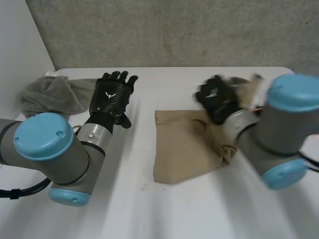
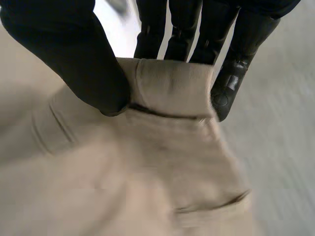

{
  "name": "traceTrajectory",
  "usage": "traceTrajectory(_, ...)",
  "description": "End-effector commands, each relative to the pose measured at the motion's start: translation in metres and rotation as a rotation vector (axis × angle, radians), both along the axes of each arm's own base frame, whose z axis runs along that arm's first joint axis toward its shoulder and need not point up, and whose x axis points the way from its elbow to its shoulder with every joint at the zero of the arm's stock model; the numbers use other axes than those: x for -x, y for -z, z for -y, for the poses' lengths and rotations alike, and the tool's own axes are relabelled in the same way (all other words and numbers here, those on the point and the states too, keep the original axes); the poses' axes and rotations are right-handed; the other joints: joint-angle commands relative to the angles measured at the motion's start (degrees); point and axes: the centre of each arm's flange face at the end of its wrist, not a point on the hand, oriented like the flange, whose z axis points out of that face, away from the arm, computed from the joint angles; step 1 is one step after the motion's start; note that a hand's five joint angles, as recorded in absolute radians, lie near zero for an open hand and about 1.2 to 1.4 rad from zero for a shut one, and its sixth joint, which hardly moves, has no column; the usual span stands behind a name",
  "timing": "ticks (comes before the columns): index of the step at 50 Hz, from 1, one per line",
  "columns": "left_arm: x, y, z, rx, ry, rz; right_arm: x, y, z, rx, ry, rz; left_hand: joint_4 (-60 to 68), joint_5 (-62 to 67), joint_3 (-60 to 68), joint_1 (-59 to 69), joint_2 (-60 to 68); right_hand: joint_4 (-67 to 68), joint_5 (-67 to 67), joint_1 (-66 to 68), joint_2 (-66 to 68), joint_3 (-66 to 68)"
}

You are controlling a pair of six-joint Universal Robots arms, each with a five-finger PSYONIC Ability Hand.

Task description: Fold the laundry.

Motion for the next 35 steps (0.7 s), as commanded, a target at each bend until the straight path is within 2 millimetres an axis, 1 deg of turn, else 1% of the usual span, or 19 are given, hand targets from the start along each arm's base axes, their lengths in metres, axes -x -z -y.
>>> traceTrajectory(1, -0.003, -0.007, 0.003, 0.012, -0.018, -0.011, -0.046, 0.038, -0.069, -0.077, -0.254, -0.061, -1.7, -2.7, -2.2, -1.0, -1.7, 9.5, 11.6, 21.6, 10.3, 9.9)
traceTrajectory(3, -0.002, -0.01, 0.004, 0.019, -0.016, -0.017, -0.044, 0.039, -0.072, -0.1, -0.253, -0.055, -1.7, -2.7, -2.2, -1.0, -1.7, -17.3, -15.2, -5.2, -16.5, -16.9)
traceTrajectory(4, -0.001, -0.012, 0.004, 0.019, -0.016, -0.023, -0.043, 0.04, -0.072, -0.132, -0.241, -0.033, -1.7, -2.7, -2.2, -1.0, -1.7, -36.6, -34.5, -24.5, -35.8, -36.2)
traceTrajectory(5, -0.001, -0.014, 0.005, 0.02, -0.015, -0.031, -0.043, 0.039, -0.073, -0.176, -0.229, 0.009, -1.7, -2.7, -2.2, -1.0, -1.7, -46.4, -44.4, -34.3, -45.6, -46.0)
traceTrajectory(7, 0.002, -0.02, 0.007, 0.026, -0.009, -0.056, -0.041, 0.032, -0.069, -0.215, -0.204, 0.069, -1.7, -2.7, -2.2, -1.0, -1.7, -53.2, -51.2, -41.1, -52.4, -52.8)
traceTrajectory(8, 0.005, -0.024, 0.008, 0.022, -0.001, -0.074, -0.031, 0.009, -0.056, -0.248, -0.148, 0.19, -1.5, -2.5, -2.0, -0.8, -1.5, -58.4, -56.3, -46.3, -57.6, -58.0)
traceTrajectory(9, 0.006, -0.026, 0.008, 0.016, 0.002, -0.082, -0.025, 0.0, -0.048, -0.26, -0.118, 0.237, -1.3, -2.3, -1.9, -0.6, -1.4, -58.4, -56.3, -46.3, -57.6, -58.0)
traceTrajectory(10, 0.01, -0.03, 0.008, -0.003, 0.013, -0.095, -0.007, -0.02, -0.028, -0.292, -0.04, 0.353, -1.0, -2.0, -1.5, -0.3, -1.0, -58.4, -56.3, -46.3, -57.6, -58.0)
traceTrajectory(11, 0.012, -0.033, 0.008, -0.015, 0.021, -0.102, 0.002, -0.029, -0.02, -0.308, -0.004, 0.405, -0.7, -1.7, -1.2, 0.1, -0.7, -58.4, -56.3, -46.3, -57.6, -58.0)
traceTrajectory(12, 0.017, -0.036, 0.006, -0.047, 0.04, -0.118, 0.021, -0.041, -0.003, -0.352, 0.067, 0.498, 0.3, -0.7, -0.2, 1.1, 0.3, -58.4, -56.3, -46.3, -57.6, -58.0)
traceTrajectory(14, 0.024, -0.036, 0.005, -0.09, 0.058, -0.127, 0.032, -0.043, 0.005, -0.413, 0.109, 0.551, 0.3, -0.6, -0.2, 1.1, 0.3, -58.4, -56.3, -46.3, -57.6, -58.0)
traceTrajectory(15, 0.031, -0.028, 0.003, -0.148, 0.075, -0.122, 0.038, -0.041, 0.013, -0.465, 0.142, 0.584, 0.3, -0.6, -0.2, 1.1, 0.3, -58.4, -56.3, -46.3, -57.6, -58.0)
traceTrajectory(17, 0.04, -0.021, 0.001, -0.197, 0.092, -0.116, 0.04, -0.039, 0.017, -0.51, 0.166, 0.59, 0.3, -0.6, -0.2, 1.1, 0.3, -58.4, -56.3, -46.3, -57.6, -58.0)
traceTrajectory(20, 0.056, -0.005, -0.003, -0.276, 0.128, -0.074, 0.037, -0.018, 0.026, -0.588, 0.204, 0.53, 0.3, -0.6, -0.2, 1.1, 0.3, -58.4, -56.3, -46.3, -57.6, -58.0)
traceTrajectory(22, 0.065, 0.011, -0.007, -0.341, 0.14, -0.028, 0.034, -0.01, 0.029, -0.611, 0.213, 0.507, 0.3, -0.6, -0.2, 1.1, 0.3, -58.4, -56.3, -46.3, -57.6, -58.0)
traceTrajectory(24, 0.067, 0.025, -0.008, -0.393, 0.136, 0.012, 0.031, 0.002, 0.036, -0.639, 0.226, 0.472, 0.2, -0.8, -0.3, 0.9, 0.2, -58.4, -56.3, -46.3, -57.6, -58.0)
traceTrajectory(25, 0.067, 0.033, -0.009, -0.421, 0.131, 0.031, 0.029, 0.014, 0.041, -0.667, 0.236, 0.445, 0.2, -0.8, -0.3, 0.9, 0.2, -58.4, -56.3, -46.3, -57.6, -58.0)
traceTrajectory(30, 0.064, 0.05, -0.013, -0.485, 0.121, 0.081, 0.025, 0.035, 0.052, -0.7, 0.247, 0.397, 0.2, -0.8, -0.3, 0.9, 0.2, -58.4, -56.3, -46.3, -57.6, -58.0)
traceTrajectory(35, 0.059, 0.064, -0.016, -0.554, 0.11, 0.132, 0.023, 0.06, 0.056, -0.706, 0.247, 0.274, 0.3, -0.6, -0.2, 1.1, 0.3, -58.4, -56.3, -46.3, -57.6, -58.0)
